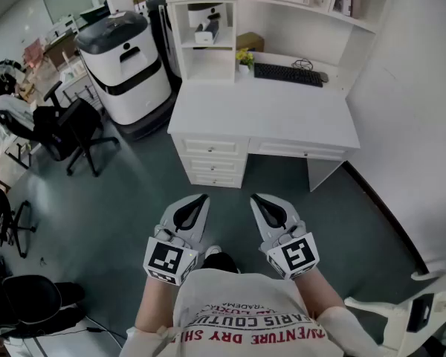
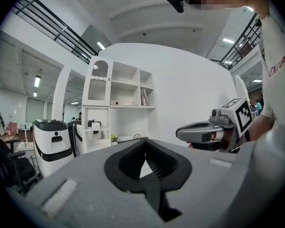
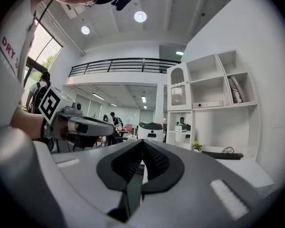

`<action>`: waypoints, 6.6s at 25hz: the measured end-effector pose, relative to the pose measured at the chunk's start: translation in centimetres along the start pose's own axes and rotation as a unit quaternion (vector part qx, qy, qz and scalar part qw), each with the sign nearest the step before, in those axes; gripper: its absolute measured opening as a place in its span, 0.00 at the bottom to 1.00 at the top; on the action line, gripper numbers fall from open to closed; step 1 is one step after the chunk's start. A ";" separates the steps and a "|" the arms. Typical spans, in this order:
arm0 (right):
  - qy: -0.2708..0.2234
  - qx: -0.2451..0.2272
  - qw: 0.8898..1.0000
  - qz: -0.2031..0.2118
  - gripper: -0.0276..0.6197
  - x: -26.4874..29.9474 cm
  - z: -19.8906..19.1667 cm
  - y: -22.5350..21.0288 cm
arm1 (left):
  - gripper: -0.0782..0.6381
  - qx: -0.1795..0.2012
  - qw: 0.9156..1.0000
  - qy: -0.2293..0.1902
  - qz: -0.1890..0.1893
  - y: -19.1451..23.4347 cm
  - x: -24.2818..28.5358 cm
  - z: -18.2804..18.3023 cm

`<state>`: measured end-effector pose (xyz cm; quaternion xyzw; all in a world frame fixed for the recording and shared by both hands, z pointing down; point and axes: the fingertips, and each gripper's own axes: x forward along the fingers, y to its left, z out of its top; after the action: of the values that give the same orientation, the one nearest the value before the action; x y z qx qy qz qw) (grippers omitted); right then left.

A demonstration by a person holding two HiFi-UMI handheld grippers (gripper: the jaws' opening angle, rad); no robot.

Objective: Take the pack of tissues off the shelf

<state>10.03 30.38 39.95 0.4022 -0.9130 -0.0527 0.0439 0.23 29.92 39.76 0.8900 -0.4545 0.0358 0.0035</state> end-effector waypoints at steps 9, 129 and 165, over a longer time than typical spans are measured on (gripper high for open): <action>0.011 0.009 1.000 -0.005 0.05 0.1 -0.7 -0.2 | 0.12 -0.015 1.000 0.003 -0.001 0.1 0.0 -0.7; 0.065 0.039 0.996 -0.049 0.05 53.7 -5.3 -44.7 | 0.70 0.010 0.988 0.036 0.148 50.7 57.1 2.4; 0.005 0.002 1.000 -0.009 0.05 45.1 -1.7 -33.1 | 0.70 0.011 1.000 -0.024 -0.003 39.8 39.7 2.3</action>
<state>4.11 -25.26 38.93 0.4111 -0.9090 -0.0496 0.0471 -8.63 -25.61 39.10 0.8920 -0.4514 0.0191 -0.0169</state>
